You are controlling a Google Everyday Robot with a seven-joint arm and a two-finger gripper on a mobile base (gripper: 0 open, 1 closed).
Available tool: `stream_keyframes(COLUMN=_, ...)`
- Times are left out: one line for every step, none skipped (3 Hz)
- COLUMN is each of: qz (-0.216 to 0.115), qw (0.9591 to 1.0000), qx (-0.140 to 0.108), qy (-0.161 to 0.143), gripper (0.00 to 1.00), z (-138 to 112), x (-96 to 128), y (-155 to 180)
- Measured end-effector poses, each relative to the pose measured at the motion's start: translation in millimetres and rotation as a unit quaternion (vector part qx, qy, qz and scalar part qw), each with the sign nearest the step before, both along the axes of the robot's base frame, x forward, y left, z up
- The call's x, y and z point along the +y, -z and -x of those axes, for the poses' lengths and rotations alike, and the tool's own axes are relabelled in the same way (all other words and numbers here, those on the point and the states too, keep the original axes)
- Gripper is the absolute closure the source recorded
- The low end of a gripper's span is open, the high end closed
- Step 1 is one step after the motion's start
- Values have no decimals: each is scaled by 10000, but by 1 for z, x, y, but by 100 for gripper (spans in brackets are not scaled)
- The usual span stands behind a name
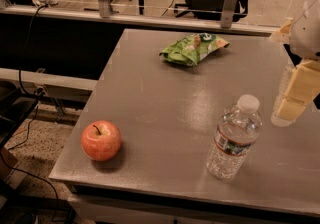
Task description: Move green rice chip bag near water bottle
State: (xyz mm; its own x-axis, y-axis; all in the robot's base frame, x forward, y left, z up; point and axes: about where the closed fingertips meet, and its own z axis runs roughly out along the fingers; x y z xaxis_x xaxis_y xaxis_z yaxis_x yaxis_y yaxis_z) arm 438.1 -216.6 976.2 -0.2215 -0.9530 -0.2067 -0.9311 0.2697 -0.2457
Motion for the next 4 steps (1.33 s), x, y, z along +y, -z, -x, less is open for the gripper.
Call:
stream_keyframes(qz=0, qw=10000, qx=-1, qy=0, gripper=0, z=0, x=0, y=0)
stream_keyframes(qz=-31, qw=10000, qx=-36, qy=59, gripper=0, z=-14, x=-1, y=-3)
stream_keyframes(qz=24, qw=9999, qx=-124, qy=106, gripper=0, z=-38, x=-4, y=-1)
stream_keyframes(qz=135, qw=9996, qx=-211, qy=129, gripper=0, z=-68, x=-5, y=5)
